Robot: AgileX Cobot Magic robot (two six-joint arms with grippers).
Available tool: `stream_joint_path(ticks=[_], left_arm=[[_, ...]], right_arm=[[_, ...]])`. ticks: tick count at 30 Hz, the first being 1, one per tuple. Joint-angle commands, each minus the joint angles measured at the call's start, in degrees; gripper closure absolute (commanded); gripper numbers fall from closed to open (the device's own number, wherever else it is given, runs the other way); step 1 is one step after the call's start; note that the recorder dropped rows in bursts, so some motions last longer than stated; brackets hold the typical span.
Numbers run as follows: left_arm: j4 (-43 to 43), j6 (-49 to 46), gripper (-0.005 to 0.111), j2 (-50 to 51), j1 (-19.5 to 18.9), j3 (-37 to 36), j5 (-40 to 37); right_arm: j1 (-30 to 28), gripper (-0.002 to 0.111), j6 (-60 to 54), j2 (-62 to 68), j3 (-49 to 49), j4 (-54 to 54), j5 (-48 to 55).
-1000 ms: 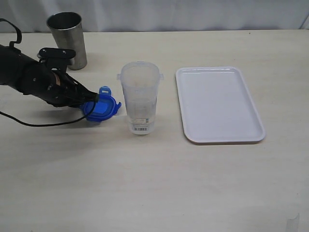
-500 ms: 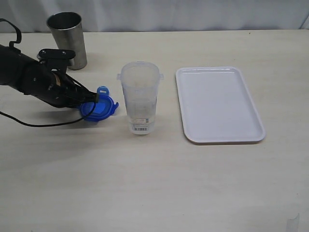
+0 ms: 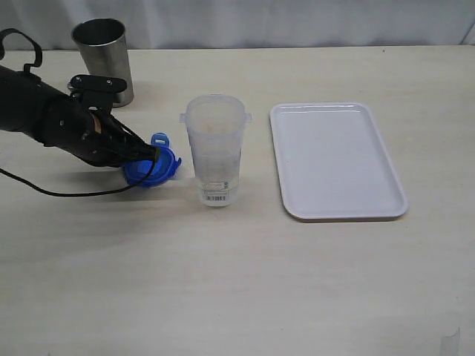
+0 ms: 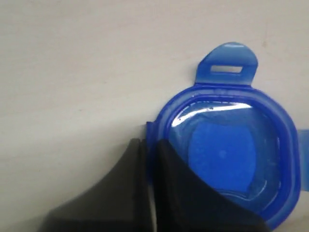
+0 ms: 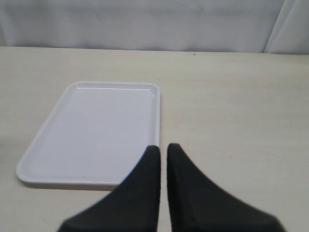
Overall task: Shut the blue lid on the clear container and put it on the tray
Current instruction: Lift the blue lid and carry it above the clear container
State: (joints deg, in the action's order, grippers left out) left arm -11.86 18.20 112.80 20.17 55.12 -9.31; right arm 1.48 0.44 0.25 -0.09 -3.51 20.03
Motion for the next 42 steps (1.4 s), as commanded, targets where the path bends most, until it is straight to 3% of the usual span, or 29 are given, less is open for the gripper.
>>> stream_joint_path(ticks=[1,23,35,42], left_arm=[[-0.07,-0.67,0.107,0.14,0.18,-0.04,-1.66],[-3.96,-7.71,0.107,-23.17,0.34,-0.04,-0.56],[-3.96,-17.28,0.107,-26.96,7.79,-0.04,9.99],[-3.96,-19.07,0.107,-26.96,8.49,-0.04,13.73]], right_arm=[[-0.22,0.103,0.03,-0.25,0.09,0.06,-0.23],[-0.22,0.103,0.03,-0.25,0.09,0.06,-0.23],[-0.22,0.103,0.03,-0.25,0.09,0.06,-0.23],[-0.22,0.103,0.03,-0.25,0.09,0.06,-0.23]])
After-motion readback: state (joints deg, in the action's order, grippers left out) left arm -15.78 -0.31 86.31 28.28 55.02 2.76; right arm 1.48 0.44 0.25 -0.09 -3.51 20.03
